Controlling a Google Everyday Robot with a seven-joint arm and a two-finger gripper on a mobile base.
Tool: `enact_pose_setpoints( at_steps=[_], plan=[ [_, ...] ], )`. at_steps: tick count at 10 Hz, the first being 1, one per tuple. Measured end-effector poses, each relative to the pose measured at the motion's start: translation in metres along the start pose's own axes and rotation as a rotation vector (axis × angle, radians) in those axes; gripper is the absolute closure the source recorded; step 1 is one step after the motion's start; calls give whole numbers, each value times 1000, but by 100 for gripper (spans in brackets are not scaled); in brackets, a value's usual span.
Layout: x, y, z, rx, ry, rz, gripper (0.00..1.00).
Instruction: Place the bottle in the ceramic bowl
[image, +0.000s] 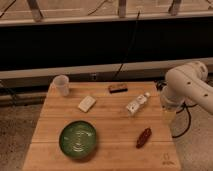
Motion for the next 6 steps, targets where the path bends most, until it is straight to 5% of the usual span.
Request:
enact_pose_setpoints(
  at_steps=[6],
  plan=[
    [-1,-5,3,6,-8,3,20]
  ],
)
